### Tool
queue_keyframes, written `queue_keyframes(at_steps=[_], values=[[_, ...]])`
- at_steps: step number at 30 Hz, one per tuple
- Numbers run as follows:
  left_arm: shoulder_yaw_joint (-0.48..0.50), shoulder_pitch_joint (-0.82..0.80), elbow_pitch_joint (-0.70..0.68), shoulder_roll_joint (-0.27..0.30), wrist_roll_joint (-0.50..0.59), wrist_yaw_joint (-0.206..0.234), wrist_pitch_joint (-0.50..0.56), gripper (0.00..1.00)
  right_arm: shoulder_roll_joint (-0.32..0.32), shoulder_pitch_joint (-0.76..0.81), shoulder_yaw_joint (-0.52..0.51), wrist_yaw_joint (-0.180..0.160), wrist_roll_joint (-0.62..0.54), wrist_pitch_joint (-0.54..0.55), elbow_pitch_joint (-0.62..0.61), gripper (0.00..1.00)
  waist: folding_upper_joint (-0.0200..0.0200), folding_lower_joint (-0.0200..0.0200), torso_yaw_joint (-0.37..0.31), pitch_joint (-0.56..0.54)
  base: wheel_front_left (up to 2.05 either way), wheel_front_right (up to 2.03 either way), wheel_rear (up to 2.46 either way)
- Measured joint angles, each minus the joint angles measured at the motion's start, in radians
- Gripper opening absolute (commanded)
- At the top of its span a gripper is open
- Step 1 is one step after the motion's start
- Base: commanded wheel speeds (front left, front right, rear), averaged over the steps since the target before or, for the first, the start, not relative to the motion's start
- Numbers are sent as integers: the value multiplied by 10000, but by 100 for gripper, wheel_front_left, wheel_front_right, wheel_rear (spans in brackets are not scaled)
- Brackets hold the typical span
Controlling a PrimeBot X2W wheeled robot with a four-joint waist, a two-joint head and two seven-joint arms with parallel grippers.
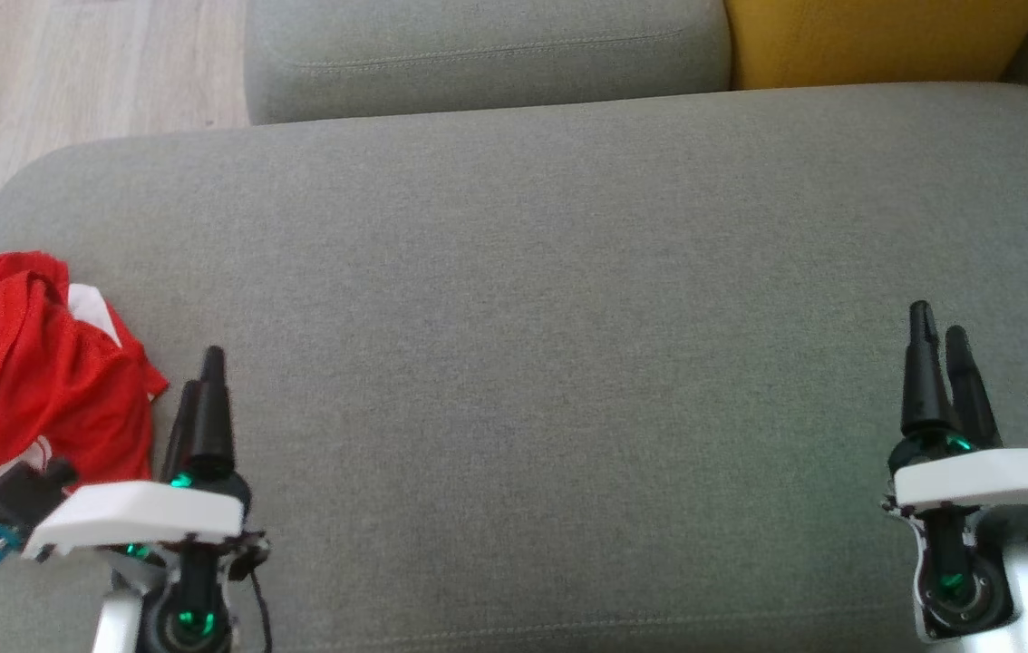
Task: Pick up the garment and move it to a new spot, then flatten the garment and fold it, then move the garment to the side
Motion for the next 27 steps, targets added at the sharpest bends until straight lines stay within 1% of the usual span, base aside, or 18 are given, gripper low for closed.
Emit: queue_keyframes(at_steps=[2, 3, 8, 11, 15, 22, 27], values=[[-184, -2, -36, 4, 541, 113, -38, 100, 0, 0, 44, 0, -366, -84, -6, 100, 0, 0, -22, 11, 0, 0, 0], [-184, -2, -36, 4, 541, 113, -38, 100, 0, 0, 44, 0, -366, -84, -6, 100, 0, 0, -22, 11, 0, 0, 0], [-608, -101, -146, 12, 1609, 420, -190, 100, 0, -2, 109, 0, -1235, -209, -27, 100, 0, 0, -48, 28, 0, 0, 0], [-849, -142, -222, 59, 2247, 525, -265, 100, 0, -15, 117, 0, -1762, -309, -82, 100, 0, 0, -55, 44, 0, 0, 0], [-1365, -145, -234, 290, 3078, 895, -380, 100, 0, -123, 144, 0, -2284, -426, -134, 100, 0, 0, -68, 60, 0, 0, 0], [-2497, -465, -234, 855, 4274, 1778, -575, 100, -2, -233, 339, 0, -3405, -612, -291, 100, 0, 0, -98, 97, 0, 0, 0], [-3241, -631, -234, 1244, 4913, 2543, -723, 100, -2, -239, 441, 0, -4142, -744, -299, 100, 0, 0, -119, 94, 0, 0, 0]])
